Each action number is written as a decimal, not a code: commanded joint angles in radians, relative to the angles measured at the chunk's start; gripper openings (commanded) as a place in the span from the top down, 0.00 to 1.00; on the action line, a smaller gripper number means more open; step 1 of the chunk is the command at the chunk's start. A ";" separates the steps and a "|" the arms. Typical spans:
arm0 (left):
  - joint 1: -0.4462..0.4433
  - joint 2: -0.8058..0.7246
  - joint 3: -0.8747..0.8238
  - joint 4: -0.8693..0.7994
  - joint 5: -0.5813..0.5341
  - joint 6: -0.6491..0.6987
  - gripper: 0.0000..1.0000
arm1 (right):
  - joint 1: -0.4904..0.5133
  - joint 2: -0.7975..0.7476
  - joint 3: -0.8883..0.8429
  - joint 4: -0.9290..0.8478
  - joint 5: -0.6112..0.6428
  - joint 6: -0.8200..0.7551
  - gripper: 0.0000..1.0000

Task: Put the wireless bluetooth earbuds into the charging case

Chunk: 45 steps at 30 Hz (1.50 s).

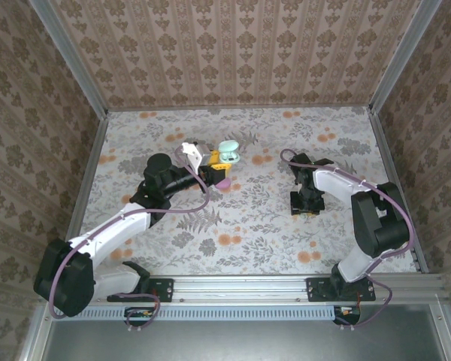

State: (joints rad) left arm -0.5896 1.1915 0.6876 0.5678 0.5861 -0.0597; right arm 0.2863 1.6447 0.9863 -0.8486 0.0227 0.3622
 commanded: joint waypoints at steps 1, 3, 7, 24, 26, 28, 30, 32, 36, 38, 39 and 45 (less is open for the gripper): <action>-0.007 -0.009 0.020 0.018 0.001 -0.012 0.65 | 0.005 0.020 0.013 -0.018 0.016 0.006 0.59; -0.007 -0.012 0.020 0.015 -0.002 -0.009 0.65 | 0.005 0.022 0.010 -0.010 0.018 0.004 0.60; -0.007 -0.013 0.018 0.014 -0.004 -0.012 0.65 | 0.004 0.040 0.014 -0.012 0.025 -0.001 0.60; -0.007 -0.019 0.019 0.009 -0.006 -0.013 0.65 | 0.004 0.074 0.010 0.008 0.063 -0.008 0.64; -0.007 -0.020 0.018 0.009 -0.007 -0.014 0.65 | 0.004 0.076 0.008 0.011 0.066 -0.010 0.65; -0.007 -0.020 0.018 0.008 -0.007 -0.015 0.65 | 0.004 0.081 0.009 0.014 0.068 -0.009 0.65; -0.007 -0.020 0.019 0.008 -0.007 -0.014 0.65 | 0.004 0.084 0.012 0.016 0.069 -0.010 0.67; -0.007 -0.018 0.022 0.009 -0.007 -0.014 0.65 | 0.004 0.083 0.014 0.017 0.073 -0.008 0.68; -0.007 -0.017 0.024 0.009 -0.006 -0.015 0.65 | 0.005 0.084 0.019 0.013 0.086 -0.006 0.70; -0.006 -0.015 0.024 0.007 -0.007 -0.018 0.65 | 0.004 0.081 0.017 0.013 0.089 -0.004 0.71; -0.007 -0.015 0.023 0.008 -0.005 -0.018 0.65 | 0.004 0.080 0.018 0.011 0.092 -0.005 0.72; -0.009 -0.013 0.022 0.010 -0.005 -0.019 0.65 | 0.002 0.057 0.023 0.004 0.095 0.005 0.74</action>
State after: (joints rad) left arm -0.5896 1.1912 0.6876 0.5671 0.5785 -0.0597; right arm 0.2863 1.7103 0.9897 -0.8371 0.0948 0.3622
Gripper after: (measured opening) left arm 0.350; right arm 0.266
